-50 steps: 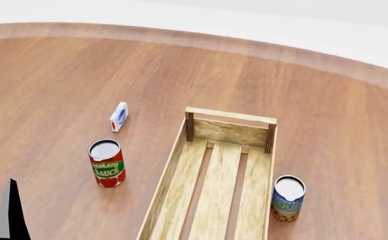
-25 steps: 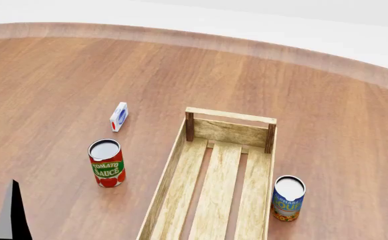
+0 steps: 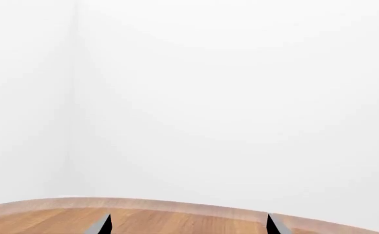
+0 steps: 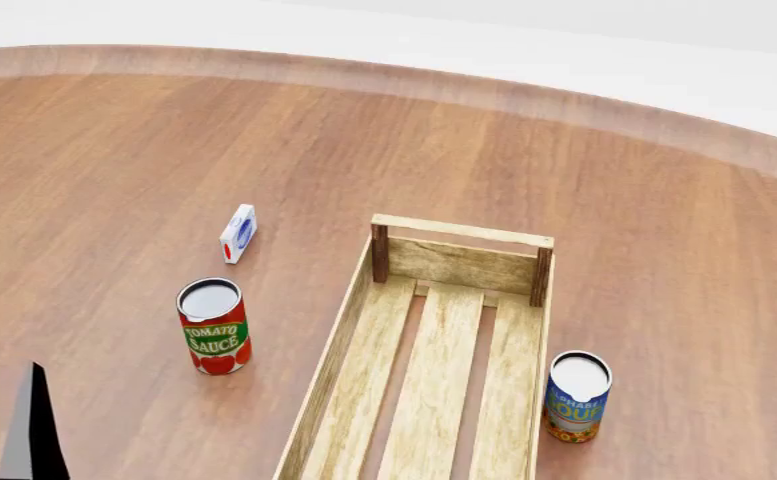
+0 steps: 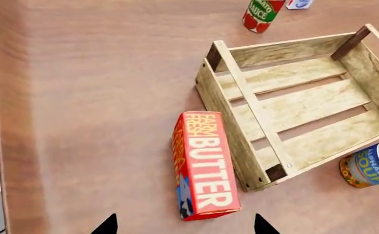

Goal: Pick up the butter and put it in the tray.

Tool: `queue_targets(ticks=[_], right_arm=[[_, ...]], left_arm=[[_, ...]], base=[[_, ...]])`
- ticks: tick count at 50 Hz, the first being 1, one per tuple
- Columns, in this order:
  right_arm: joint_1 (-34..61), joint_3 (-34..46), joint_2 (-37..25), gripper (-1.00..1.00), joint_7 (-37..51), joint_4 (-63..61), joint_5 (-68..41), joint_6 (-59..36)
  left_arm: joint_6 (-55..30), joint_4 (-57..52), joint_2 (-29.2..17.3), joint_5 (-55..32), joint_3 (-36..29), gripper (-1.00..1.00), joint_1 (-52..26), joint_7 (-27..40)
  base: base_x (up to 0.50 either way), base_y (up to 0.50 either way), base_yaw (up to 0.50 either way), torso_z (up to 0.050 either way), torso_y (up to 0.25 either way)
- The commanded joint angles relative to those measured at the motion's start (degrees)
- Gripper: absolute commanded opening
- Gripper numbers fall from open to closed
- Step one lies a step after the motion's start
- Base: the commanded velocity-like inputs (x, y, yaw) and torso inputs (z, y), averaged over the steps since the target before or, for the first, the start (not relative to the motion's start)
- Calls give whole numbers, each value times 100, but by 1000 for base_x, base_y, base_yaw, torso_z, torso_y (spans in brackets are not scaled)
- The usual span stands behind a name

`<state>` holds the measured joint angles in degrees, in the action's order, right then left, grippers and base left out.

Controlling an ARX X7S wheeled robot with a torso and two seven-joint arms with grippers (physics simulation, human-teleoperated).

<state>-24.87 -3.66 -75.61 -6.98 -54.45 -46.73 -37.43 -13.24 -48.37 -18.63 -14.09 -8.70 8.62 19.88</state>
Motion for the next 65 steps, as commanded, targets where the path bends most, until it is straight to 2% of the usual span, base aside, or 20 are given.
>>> queue_targets(ticks=[1,6,21,37,50,65], right_arm=[[1763,1125,127,100,-380,262,-210,-1027],[2827,1595,463,100,-676,302,-171,-1684],[4123,2316,989,100,-1050,468,227,-2376],[4236,2933,1294,100,-1448,786,731,-1980],[3779,2711,1182,100,-1540,1150,627,-1385],[3664,2685,1210,100,-1454,1423,649,-1321]], left_arm=[[9,14,-35,14,-58,100,-2,37],[29,33,-47,24,-78,100,4,53],[89,94,-79,61,-159,100,9,85],[163,151,-117,98,-232,100,22,114],[199,227,-136,143,-316,100,23,135],[217,265,-159,123,-349,100,9,173]], base=[[0,0,0,0,0],[0,0,0,0,0],[0,0,0,0,0],[0,0,0,0,0],[0,0,0,0,0],[0,0,0,0,0]])
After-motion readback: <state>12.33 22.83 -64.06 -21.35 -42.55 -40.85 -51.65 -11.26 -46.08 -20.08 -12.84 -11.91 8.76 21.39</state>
